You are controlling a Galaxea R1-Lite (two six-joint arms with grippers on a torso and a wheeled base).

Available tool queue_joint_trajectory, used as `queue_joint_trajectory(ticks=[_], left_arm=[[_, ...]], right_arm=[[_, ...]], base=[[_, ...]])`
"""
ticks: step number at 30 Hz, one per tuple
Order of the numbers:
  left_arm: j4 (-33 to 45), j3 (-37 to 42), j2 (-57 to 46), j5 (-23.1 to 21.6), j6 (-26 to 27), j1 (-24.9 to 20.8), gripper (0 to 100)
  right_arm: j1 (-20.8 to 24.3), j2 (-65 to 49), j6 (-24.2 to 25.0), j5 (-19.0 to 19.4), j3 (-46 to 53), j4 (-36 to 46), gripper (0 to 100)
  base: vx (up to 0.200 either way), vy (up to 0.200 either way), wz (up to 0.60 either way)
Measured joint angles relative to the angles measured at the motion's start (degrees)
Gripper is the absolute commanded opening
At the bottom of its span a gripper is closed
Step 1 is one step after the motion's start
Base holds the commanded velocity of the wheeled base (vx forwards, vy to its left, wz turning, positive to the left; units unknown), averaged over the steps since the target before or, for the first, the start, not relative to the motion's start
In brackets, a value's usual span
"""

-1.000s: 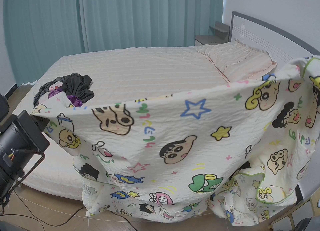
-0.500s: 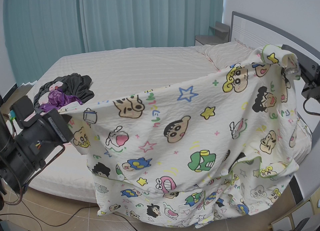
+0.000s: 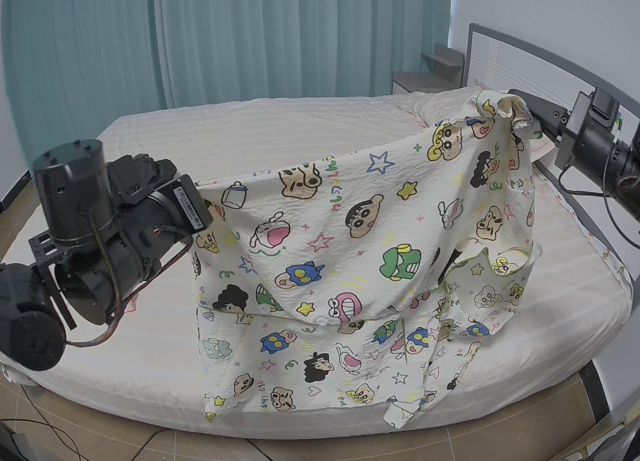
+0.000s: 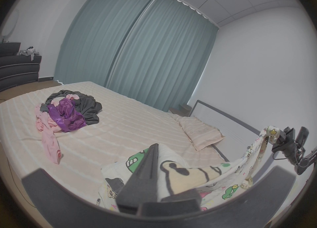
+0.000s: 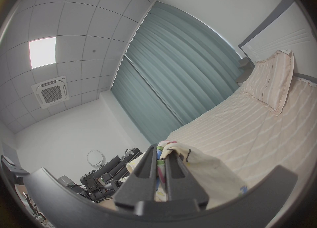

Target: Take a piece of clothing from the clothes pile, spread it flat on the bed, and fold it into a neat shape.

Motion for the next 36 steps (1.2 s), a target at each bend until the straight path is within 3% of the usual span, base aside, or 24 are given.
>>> queue_joint_trajectory(ticks=[12,21,26,30,36], left_arm=[[-0.50,-8.97,15.49,0.06,-0.22,3.32,0],[-1.79,-14.49,26.88,0.74,-1.89,4.28,0],[-2.41,-15.57,29.94,0.38,-5.52,4.66,0],[-2.52,-16.14,31.71,0.46,-5.55,4.91,0],[-2.69,-16.81,35.45,0.55,-5.41,5.29,0]], right_arm=[[-1.16,10.96,0.20,-0.98,-4.66,-0.57,0],[-1.29,21.16,0.33,-5.85,-7.58,-1.84,0],[-0.88,24.77,0.35,-6.31,-8.35,-2.62,0],[-0.77,26.45,0.35,-6.34,-8.47,-2.74,0],[-0.83,29.18,0.39,-6.34,-8.41,-2.77,0]], base=[[0.200,0.000,0.00],[0.000,0.000,0.00],[0.080,0.000,0.00],[0.200,0.000,0.00],[0.000,0.000,0.00]])
